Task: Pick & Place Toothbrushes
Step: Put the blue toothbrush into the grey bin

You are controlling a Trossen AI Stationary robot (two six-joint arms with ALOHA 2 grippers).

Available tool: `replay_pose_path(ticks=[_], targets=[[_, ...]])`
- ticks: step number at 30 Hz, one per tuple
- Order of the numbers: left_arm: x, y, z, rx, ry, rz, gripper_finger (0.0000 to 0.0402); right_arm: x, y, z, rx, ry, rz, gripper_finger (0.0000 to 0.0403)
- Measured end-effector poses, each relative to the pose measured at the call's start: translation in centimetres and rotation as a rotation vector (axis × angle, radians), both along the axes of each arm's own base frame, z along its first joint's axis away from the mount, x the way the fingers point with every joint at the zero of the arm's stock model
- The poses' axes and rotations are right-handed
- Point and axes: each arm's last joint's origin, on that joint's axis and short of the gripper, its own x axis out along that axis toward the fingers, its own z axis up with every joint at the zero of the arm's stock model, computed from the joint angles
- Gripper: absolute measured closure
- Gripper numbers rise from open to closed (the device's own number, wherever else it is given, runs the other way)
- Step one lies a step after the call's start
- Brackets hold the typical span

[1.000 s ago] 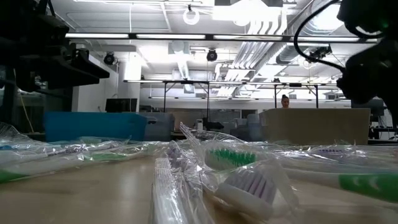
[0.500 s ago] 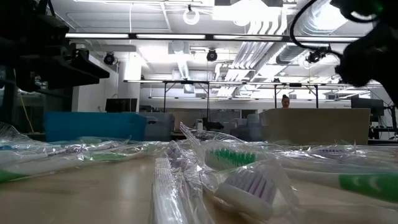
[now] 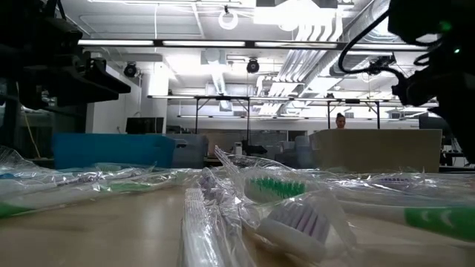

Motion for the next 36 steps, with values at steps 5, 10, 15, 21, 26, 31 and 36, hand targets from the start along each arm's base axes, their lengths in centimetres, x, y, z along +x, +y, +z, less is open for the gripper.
replay_pose_path(ticks=[5, 10, 15, 21, 26, 31, 36], targets=[[0.0, 0.0, 0.0, 0.0, 0.0, -0.001, 0.0183, 0.8, 0.3, -1.1, -0.002, 0.004, 0.026, 0.0264], [0.0, 0.0, 0.0, 0.0, 0.0, 0.0, 0.0183, 1.1, 0.4, -2.1, -0.018, 0.049, 0.026, 0.0264], [0.0, 0.0, 0.0, 0.0, 0.0, 0.0, 0.0183, 1.5, 0.6, -3.2, -0.02, 0.081, 0.027, 0.0264], [0.0, 0.0, 0.0, 0.0, 0.0, 0.0, 0.0183, 1.7, 0.7, -3.5, -0.004, 0.09, 0.023, 0.0283], [0.0, 0.0, 0.0, 0.0, 0.0, 0.0, 0.0183, 1.8, 0.8, -3.5, 0.012, 0.081, 0.025, 0.0359], [0.0, 0.0, 0.0, 0.0, 0.0, 0.0, 0.0183, 1.7, 0.8, -3.2, 0.041, 0.082, 0.027, 0.0382], [0.0, 0.0, 0.0, 0.0, 0.0, 0.0, 0.0183, 1.3, 1.0, -1.2, 0.101, 0.099, 0.03, 0.0388]])
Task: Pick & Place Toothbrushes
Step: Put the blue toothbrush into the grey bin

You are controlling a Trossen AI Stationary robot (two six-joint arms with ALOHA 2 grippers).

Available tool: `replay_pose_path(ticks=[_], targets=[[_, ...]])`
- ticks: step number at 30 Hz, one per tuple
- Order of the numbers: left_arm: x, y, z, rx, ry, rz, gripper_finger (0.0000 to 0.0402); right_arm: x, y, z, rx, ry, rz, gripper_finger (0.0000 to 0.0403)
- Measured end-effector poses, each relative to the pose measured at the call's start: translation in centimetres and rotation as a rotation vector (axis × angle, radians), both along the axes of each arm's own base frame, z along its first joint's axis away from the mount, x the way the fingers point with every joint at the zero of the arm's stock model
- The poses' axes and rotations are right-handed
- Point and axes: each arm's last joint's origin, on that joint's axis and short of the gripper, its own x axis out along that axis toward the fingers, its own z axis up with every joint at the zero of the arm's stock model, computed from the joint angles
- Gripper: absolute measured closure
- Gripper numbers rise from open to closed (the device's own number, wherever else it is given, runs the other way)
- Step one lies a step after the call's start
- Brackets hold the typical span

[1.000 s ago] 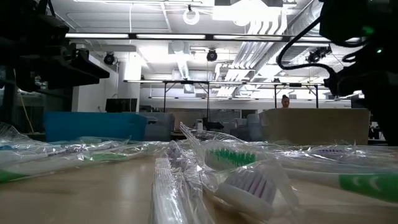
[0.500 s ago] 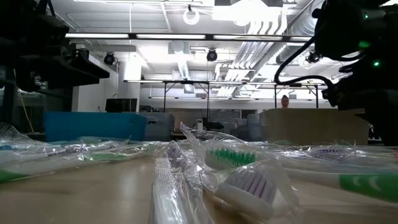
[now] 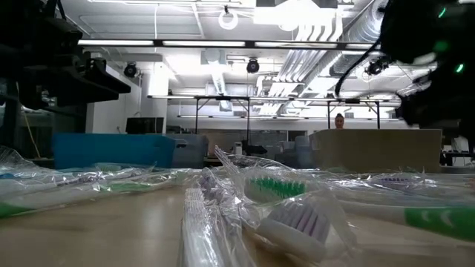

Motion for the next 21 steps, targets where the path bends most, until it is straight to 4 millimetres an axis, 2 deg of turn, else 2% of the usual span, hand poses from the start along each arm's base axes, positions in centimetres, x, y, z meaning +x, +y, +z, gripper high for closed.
replay_pose_path(ticks=[5, 8, 13, 16, 21], targets=[[0.0, 0.0, 0.0, 0.0, 0.0, 0.0, 0.0183, 0.0, -0.1, 4.0, -0.004, -0.038, 0.026, 0.0388], [0.0, 0.0, 0.0, 0.0, 0.001, 0.0, 0.0183, 0.3, -0.2, 6.9, -0.034, -0.133, 0.065, 0.0388], [0.0, 0.0, 0.0, 0.0, 0.0, 0.0, 0.0183, 0.8, -1.8, 10.4, -0.207, -0.23, 0.153, 0.0388], [0.0, 0.0, 0.0, 0.0, 0.0, 0.0, 0.0183, 1.2, -3.3, 11.5, -0.253, -0.227, 0.235, 0.0388], [0.0, 0.0, 0.0, 0.0, 0.0, 0.0, 0.0183, 2.0, -6.6, 12.0, -0.263, -0.223, 0.333, 0.0388]])
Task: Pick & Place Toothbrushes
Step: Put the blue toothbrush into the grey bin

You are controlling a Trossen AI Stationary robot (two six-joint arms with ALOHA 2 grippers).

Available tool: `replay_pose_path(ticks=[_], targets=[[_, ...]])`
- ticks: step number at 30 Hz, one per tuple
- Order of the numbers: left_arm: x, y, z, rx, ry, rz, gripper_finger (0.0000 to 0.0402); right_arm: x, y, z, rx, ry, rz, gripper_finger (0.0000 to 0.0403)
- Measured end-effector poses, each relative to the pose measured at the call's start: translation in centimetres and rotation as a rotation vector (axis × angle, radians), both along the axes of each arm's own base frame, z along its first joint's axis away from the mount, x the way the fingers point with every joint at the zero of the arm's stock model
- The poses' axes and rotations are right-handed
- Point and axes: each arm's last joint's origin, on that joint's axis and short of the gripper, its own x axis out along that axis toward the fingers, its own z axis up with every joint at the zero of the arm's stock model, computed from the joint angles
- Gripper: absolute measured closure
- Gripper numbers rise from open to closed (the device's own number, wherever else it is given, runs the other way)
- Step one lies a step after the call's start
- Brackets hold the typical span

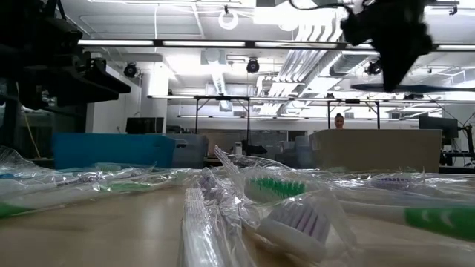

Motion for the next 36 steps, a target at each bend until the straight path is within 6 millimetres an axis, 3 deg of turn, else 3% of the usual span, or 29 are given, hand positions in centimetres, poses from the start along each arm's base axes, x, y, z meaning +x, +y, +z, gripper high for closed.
replay_pose_path(ticks=[9, 18, 26, 36], targets=[[0.0, 0.0, 0.0, 0.0, 0.0, 0.0, 0.0183, 1.6, -5.4, 0.3, -0.091, -0.094, 0.26, 0.0388], [0.0, 0.0, 0.0, 0.0, 0.0, 0.0, 0.0183, 1.8, -9.0, -0.7, -0.07, -0.062, 0.232, 0.0388], [0.0, 0.0, 0.0, 0.0, 0.0, 0.0, 0.0183, 3.1, -10.0, -3.9, 0.044, 0.076, 0.259, 0.0388], [0.0, 0.0, 0.0, 0.0, -0.001, 0.0, 0.0183, 4.1, -10.2, -5.6, 0.086, 0.111, 0.249, 0.0381]])
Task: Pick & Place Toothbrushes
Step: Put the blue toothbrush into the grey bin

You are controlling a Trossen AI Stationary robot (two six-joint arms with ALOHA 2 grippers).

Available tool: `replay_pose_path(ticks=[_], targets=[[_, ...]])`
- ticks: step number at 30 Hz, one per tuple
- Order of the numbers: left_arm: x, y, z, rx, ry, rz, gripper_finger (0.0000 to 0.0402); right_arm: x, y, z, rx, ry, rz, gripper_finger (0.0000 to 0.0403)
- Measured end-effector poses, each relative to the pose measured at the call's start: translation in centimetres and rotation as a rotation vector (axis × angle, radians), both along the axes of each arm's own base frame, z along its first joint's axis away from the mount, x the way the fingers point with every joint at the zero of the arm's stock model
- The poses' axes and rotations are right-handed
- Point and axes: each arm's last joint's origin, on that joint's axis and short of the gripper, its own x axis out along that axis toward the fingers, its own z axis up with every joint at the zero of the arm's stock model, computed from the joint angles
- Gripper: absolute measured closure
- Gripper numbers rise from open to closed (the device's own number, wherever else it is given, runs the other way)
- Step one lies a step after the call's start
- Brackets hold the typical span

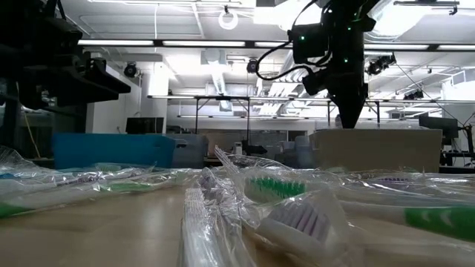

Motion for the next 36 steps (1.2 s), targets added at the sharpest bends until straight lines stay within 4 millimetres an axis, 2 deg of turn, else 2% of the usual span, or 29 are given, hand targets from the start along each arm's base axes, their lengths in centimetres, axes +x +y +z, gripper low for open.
replay_pose_path(ticks=[7, 15, 22, 28, 36], targets=[[0.0, 0.0, 0.0, 0.0, 0.0, 0.0, 0.0183, -0.1, -0.1, 0.0, 0.007, 0.005, -0.042, 0.0351], [0.0, 0.0, 0.0, 0.0, 0.0, 0.0, 0.0183, -0.4, 0.0, 0.0, 0.021, 0.031, -0.102, 0.0275], [0.0, 0.0, 0.0, 0.0, 0.0, 0.0, 0.0183, -1.6, 1.1, 0.4, 0.265, 0.095, -0.264, 0.0227], [0.0, 0.0, 0.0, 0.0, 0.0, 0.0, 0.0183, -1.9, 3.9, 1.3, 0.429, 0.162, -0.407, 0.0229], [0.0, 0.0, 0.0, 0.0, 0.001, 0.0, 0.0183, -1.7, 9.2, 1.6, 0.293, 0.21, -0.382, 0.0231]])
